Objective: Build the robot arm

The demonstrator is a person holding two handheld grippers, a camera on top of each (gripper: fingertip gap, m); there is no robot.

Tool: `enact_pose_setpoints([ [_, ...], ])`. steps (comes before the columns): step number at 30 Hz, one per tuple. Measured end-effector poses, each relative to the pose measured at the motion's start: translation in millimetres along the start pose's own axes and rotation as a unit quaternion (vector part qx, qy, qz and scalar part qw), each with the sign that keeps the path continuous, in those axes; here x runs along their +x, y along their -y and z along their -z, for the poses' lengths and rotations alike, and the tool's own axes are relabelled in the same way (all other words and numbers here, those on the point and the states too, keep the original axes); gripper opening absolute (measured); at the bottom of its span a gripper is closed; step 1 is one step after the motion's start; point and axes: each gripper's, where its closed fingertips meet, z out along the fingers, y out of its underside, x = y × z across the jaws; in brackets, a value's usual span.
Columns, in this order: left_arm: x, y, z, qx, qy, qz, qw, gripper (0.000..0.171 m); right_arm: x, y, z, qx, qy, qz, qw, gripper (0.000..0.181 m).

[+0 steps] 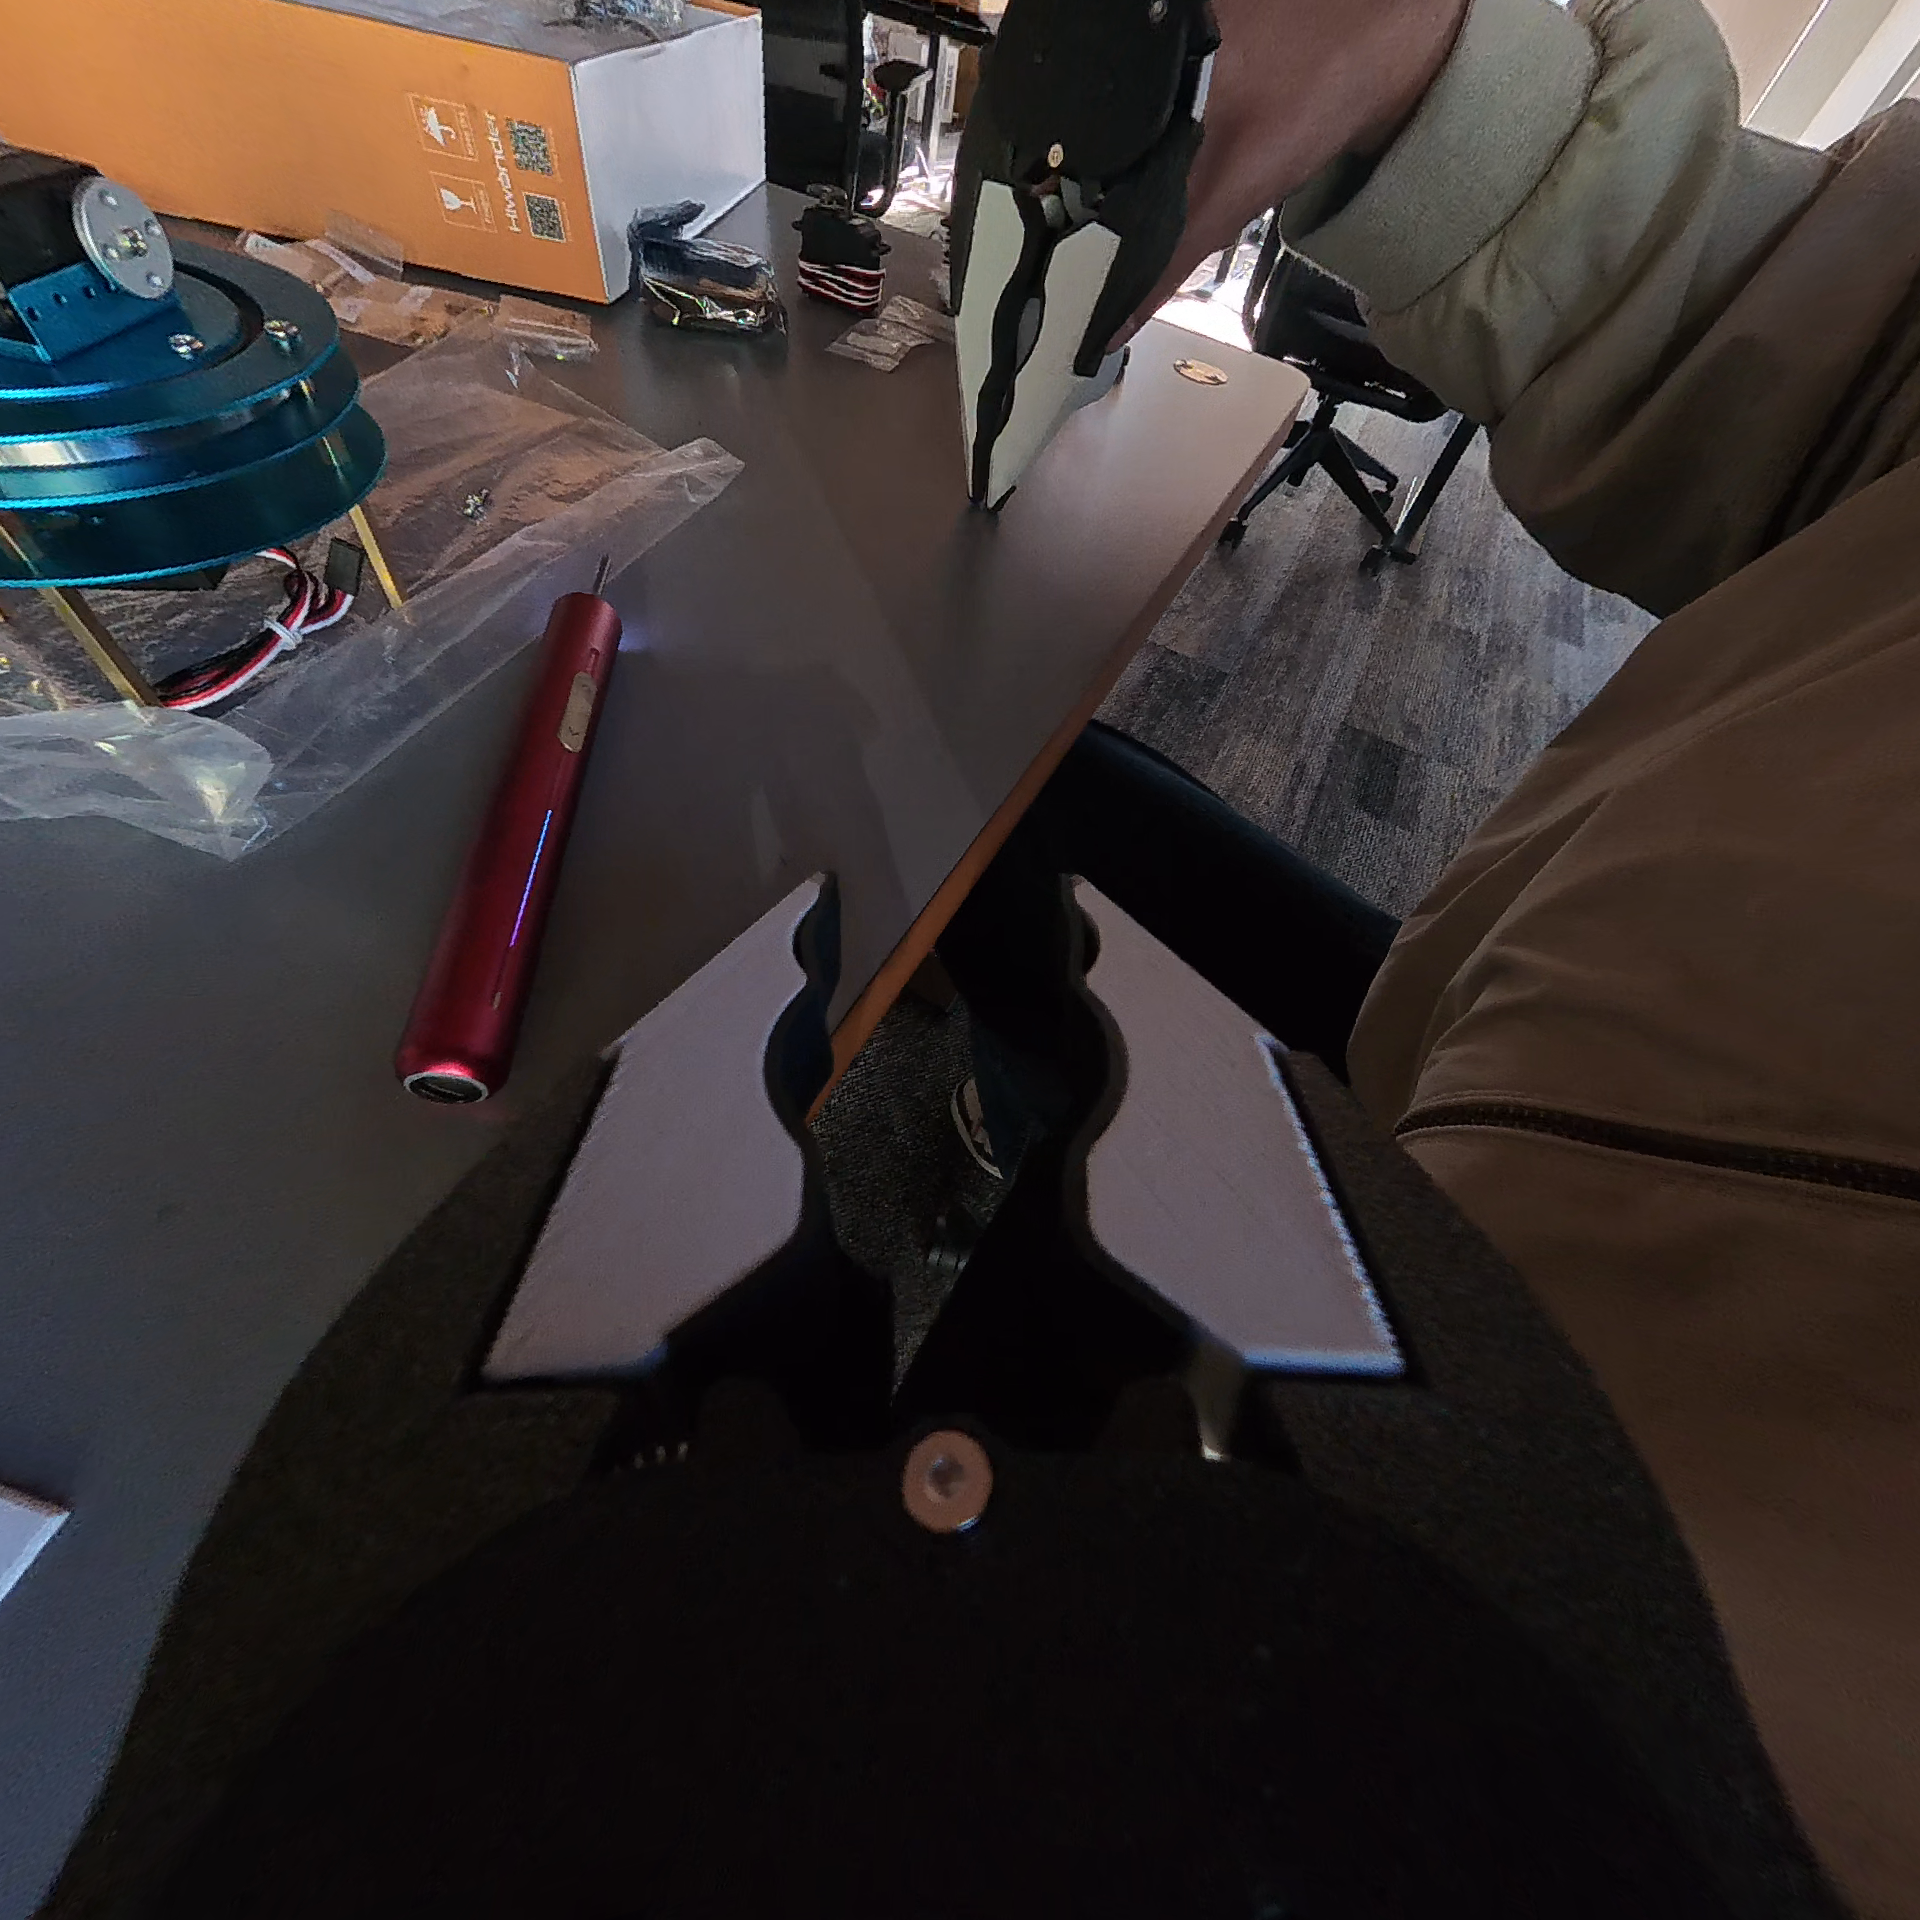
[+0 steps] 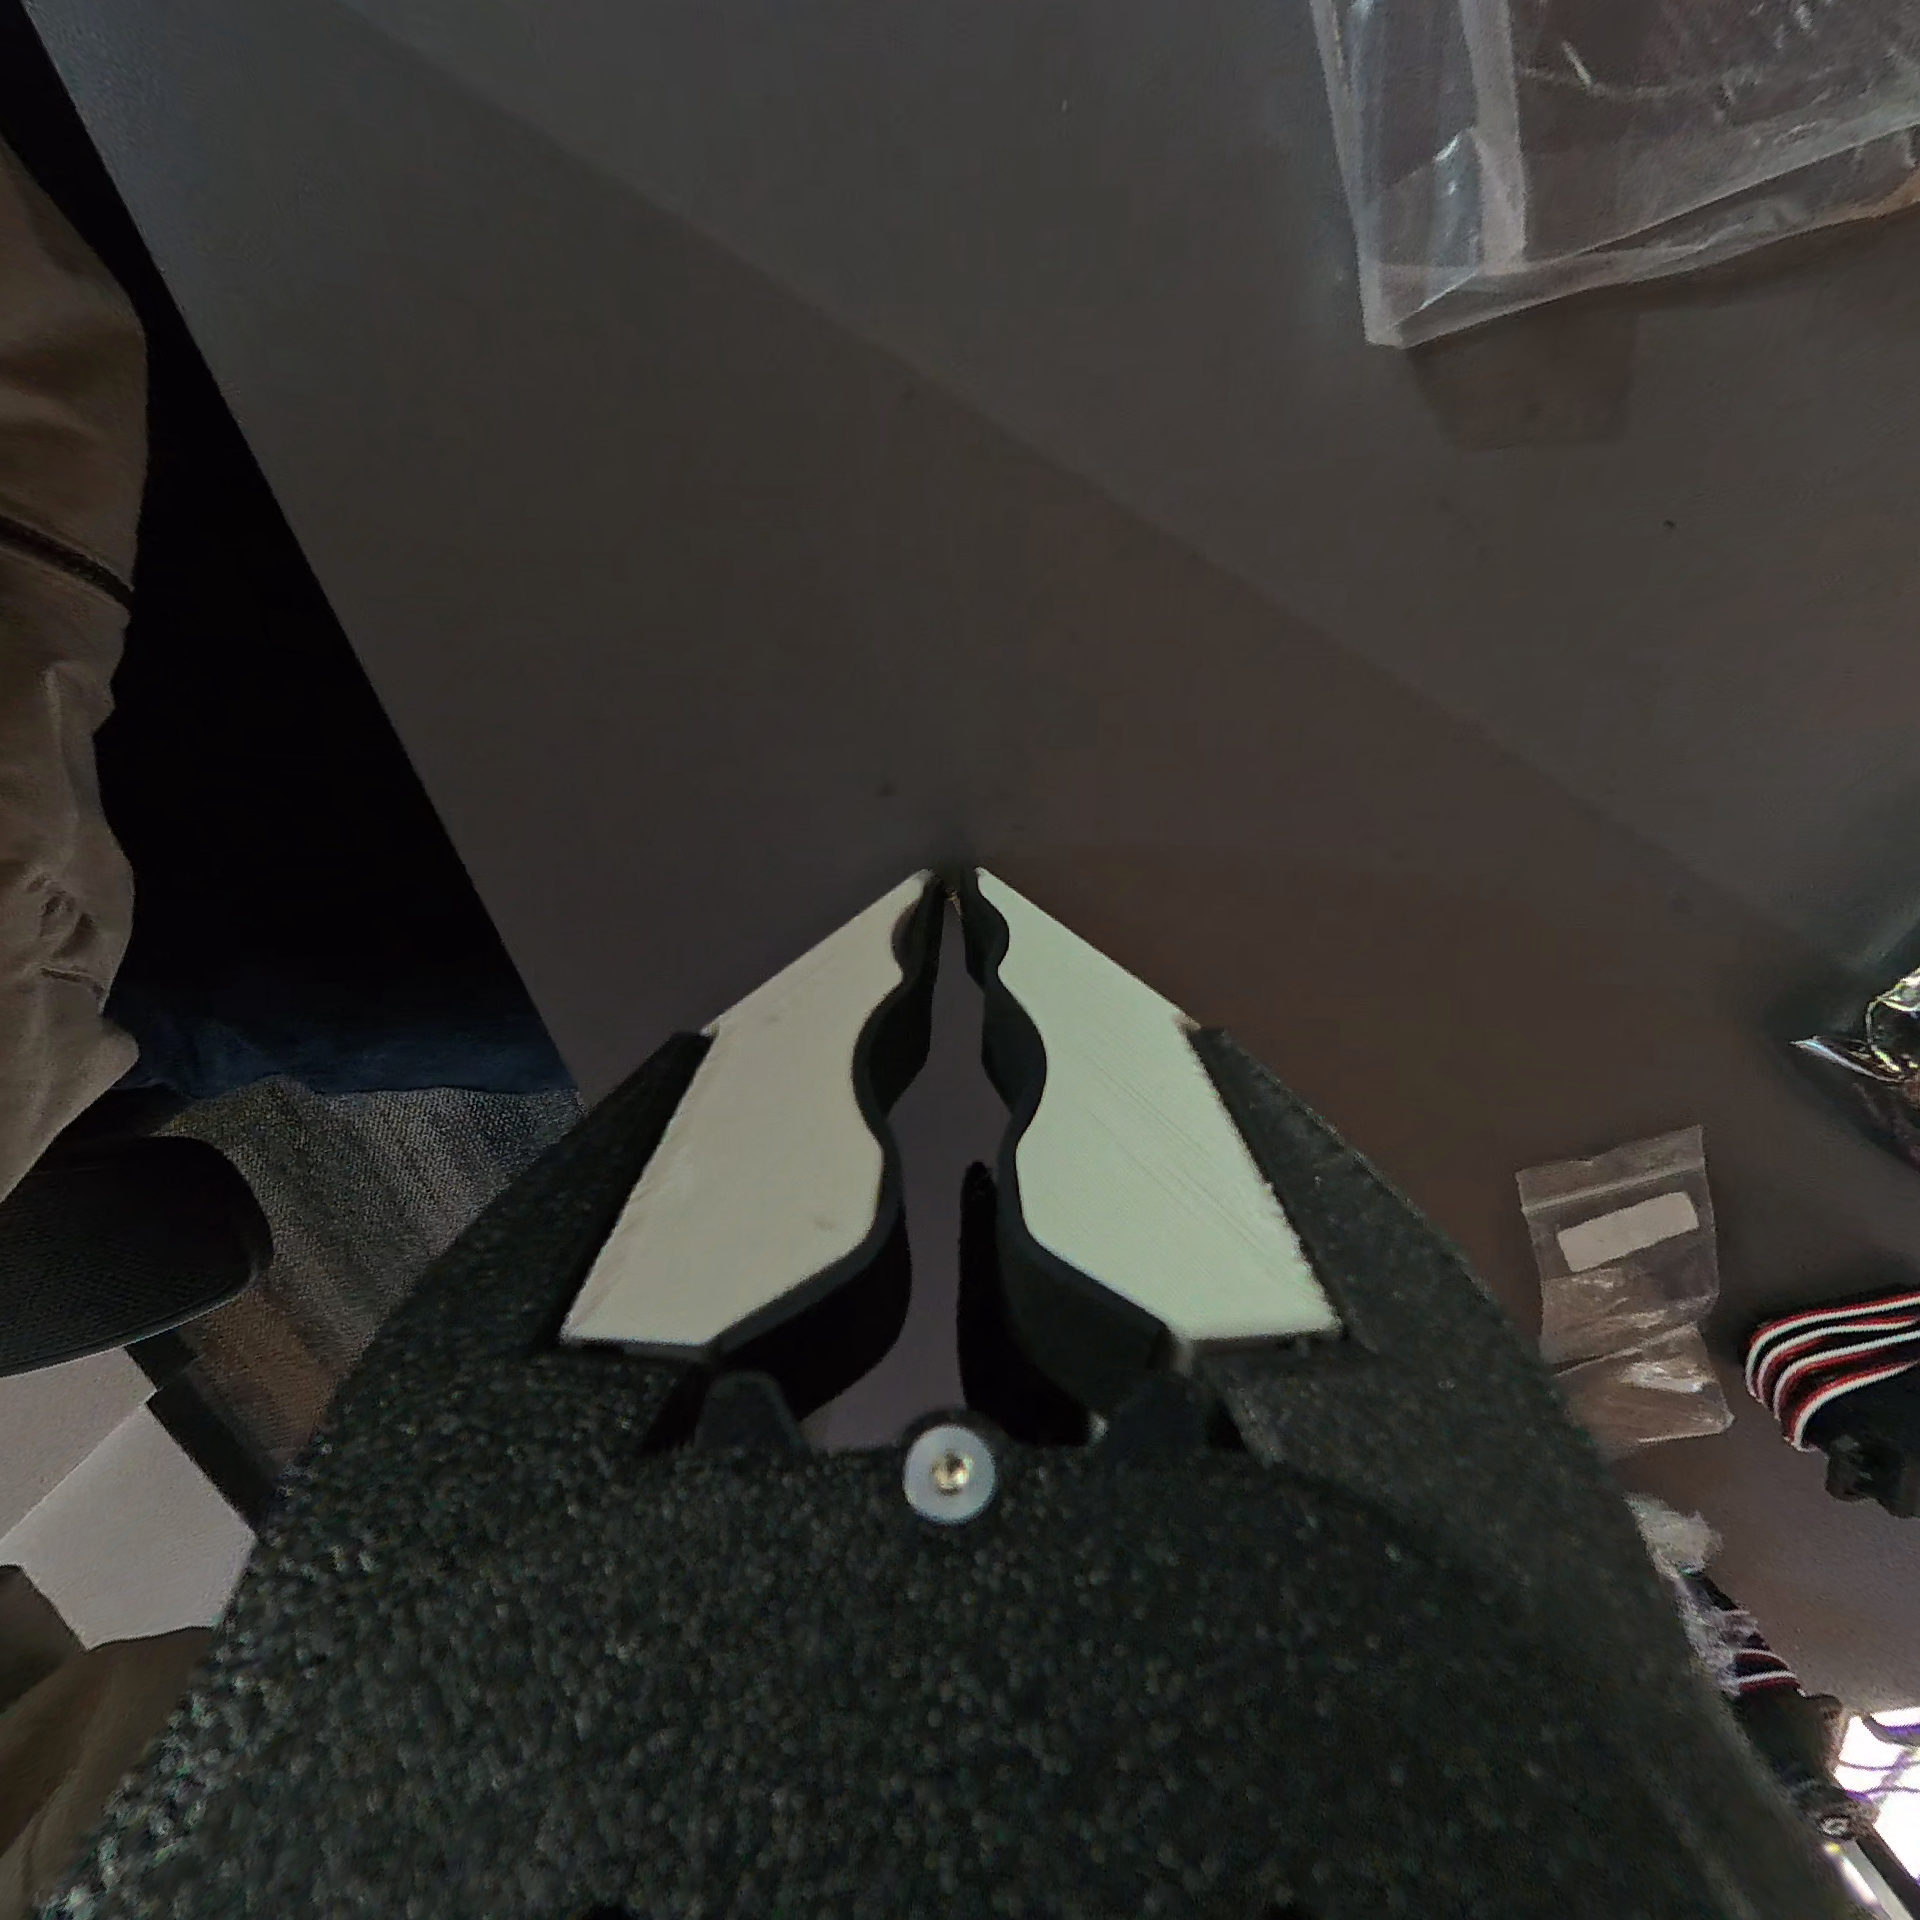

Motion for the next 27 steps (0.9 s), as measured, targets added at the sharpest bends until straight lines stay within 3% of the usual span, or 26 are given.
enact_pose_setpoints([
  [4, -2, -2, -3, 0.0, 0.003, 0.005, 1.0, 0.04, 11, 5, 8, 0.037, -0.01, -0.008, 0.999, 0.0],
  [8, -4, -1, -5, 0.006, 0.004, 0.013, 1.0, 0.04, 12, 33, 32, 0.167, 0.024, -0.04, 0.985, 0.0],
  [12, -6, 0, -7, 0.009, 0.009, 0.017, 1.0, 0.04, 6, 40, 41, 0.234, 0.058, -0.059, 0.969, 0.0],
  [15, -7, 10, -14, 0.03, 0.007, 0.027, 0.999, 0.04, -12, 68, 62, 0.347, 0.134, -0.078, 0.925, 0.0],
  [20, -13, 50, -42, 0.068, 0.033, -0.003, 0.997, 0.038, -28, 121, 99, 0.502, 0.229, -0.088, 0.829, 0.0],
  [24, -30, 80, -67, 0.09, 0.082, -0.063, 0.991, 0.033, -39, 154, 120, 0.574, 0.304, -0.074, 0.756, 0.0],
  [27, -37, 101, -79, 0.116, 0.11, -0.108, 0.981, 0.033, -48, 172, 121, 0.586, 0.347, -0.068, 0.729, 0.0],
])
